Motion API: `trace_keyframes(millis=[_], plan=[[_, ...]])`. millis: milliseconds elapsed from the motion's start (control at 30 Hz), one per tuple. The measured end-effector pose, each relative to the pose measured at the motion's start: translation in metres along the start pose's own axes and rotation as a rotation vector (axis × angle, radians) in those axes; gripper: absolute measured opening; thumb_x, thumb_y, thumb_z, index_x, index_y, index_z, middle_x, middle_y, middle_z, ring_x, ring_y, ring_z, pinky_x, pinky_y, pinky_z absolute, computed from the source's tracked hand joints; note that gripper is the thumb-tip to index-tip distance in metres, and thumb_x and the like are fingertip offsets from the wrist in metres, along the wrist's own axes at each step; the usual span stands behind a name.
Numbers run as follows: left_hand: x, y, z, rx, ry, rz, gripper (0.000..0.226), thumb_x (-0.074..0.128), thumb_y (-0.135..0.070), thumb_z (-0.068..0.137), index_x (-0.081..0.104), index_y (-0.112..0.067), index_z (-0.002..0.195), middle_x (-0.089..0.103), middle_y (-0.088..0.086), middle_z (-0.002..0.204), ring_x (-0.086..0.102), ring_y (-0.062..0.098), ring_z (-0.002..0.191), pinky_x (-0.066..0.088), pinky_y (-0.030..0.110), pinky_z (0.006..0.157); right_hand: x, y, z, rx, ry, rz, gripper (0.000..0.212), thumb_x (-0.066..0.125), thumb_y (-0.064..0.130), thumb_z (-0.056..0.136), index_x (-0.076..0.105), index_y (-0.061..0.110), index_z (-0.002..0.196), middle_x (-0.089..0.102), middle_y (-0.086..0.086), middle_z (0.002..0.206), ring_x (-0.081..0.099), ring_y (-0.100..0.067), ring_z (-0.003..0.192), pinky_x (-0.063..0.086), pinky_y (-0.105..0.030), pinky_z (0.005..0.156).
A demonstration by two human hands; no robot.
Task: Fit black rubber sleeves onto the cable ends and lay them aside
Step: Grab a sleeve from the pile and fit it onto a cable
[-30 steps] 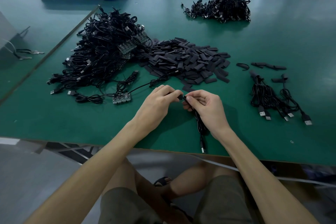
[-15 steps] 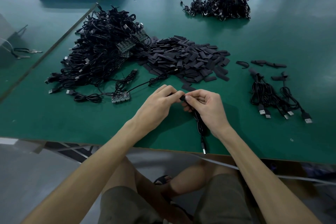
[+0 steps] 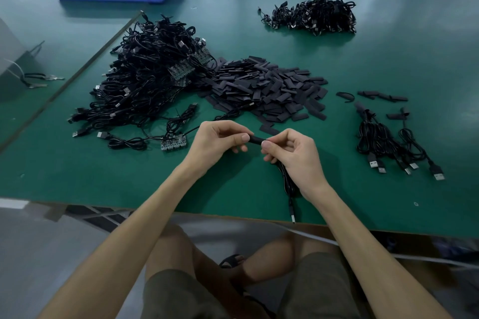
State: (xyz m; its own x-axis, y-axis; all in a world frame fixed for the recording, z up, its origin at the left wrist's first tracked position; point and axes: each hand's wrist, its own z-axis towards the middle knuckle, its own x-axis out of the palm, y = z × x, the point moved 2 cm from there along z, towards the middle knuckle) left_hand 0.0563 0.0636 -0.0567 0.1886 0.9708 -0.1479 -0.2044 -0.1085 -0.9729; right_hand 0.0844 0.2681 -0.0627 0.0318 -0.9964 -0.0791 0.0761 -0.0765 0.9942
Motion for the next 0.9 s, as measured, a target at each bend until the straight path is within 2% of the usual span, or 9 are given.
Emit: trace_keyframes(millis=[167,433,900], plan=[[0.0000,0.0012,0.0006,-0.039,-0.030,-0.038,0.012,0.082,-0.015,0.083,0.077,-0.006,0.088,0.072,0.011,0.070,0.067,0.016,0.061,0.053,0.021,0.059,-0.0013,-0.0002,0.0001,-0.010,0.008,-0.003,0.010,0.080,0.009,0.089,0.070,0.007,0.087,0.077,-0.009,0.078,0.072,-0.021,0.067,0.057,-0.026,0.066],[-0.0007,0.0017,0.0002,-0.066,-0.007,-0.002,0.012,0.084,-0.019,0.082,0.077,-0.009,0.086,0.072,0.007,0.069,0.066,0.017,0.060,0.052,0.021,0.059,-0.0013,-0.0013,0.0006,0.010,0.029,0.006,0.011,0.082,0.006,0.086,0.072,0.005,0.083,0.077,-0.010,0.075,0.070,-0.018,0.063,0.057,-0.027,0.063],[0.0013,0.0000,0.0011,-0.074,-0.035,-0.033,0.004,0.076,-0.013,0.090,0.075,-0.009,0.087,0.069,0.006,0.063,0.063,0.015,0.055,0.049,0.019,0.057,-0.0003,-0.0018,0.0014,0.011,0.005,0.010,0.010,0.079,0.013,0.091,0.070,0.008,0.089,0.078,-0.008,0.079,0.071,-0.017,0.065,0.056,-0.026,0.065]])
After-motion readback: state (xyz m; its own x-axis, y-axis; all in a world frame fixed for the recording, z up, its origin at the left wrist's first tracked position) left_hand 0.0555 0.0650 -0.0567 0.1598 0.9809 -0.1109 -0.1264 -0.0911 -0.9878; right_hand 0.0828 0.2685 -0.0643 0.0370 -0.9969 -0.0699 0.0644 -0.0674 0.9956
